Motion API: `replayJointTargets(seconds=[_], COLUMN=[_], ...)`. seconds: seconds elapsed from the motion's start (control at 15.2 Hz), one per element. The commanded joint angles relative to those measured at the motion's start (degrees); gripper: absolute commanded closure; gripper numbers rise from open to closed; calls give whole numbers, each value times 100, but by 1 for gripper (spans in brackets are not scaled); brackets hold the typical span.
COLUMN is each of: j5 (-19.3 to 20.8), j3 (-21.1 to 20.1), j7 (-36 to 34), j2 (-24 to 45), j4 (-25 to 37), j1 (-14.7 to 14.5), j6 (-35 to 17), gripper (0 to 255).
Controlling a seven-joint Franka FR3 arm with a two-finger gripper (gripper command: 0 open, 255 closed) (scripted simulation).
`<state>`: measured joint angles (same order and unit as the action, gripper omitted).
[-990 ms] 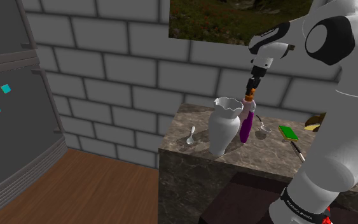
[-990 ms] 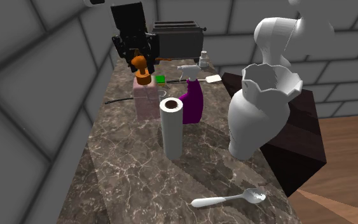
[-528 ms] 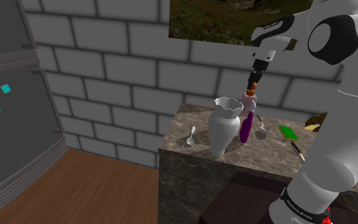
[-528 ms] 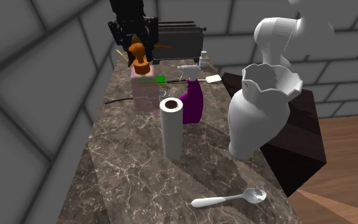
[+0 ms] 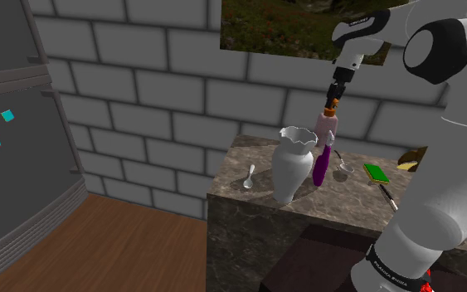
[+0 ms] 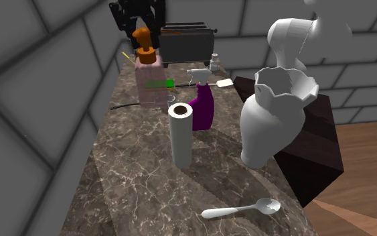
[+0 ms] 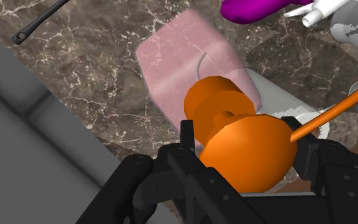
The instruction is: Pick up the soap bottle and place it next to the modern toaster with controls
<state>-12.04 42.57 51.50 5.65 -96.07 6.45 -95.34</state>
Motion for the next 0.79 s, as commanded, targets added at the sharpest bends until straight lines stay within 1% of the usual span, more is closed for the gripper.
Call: replayJointTargets(seconds=[0.0, 0.73], j5=[-7, -139], j3=[9, 56], j7=[-9, -38], j2=[18, 222], j4=[174, 1231], j1=[16, 145], j6=[163, 1076], gripper=[255, 255])
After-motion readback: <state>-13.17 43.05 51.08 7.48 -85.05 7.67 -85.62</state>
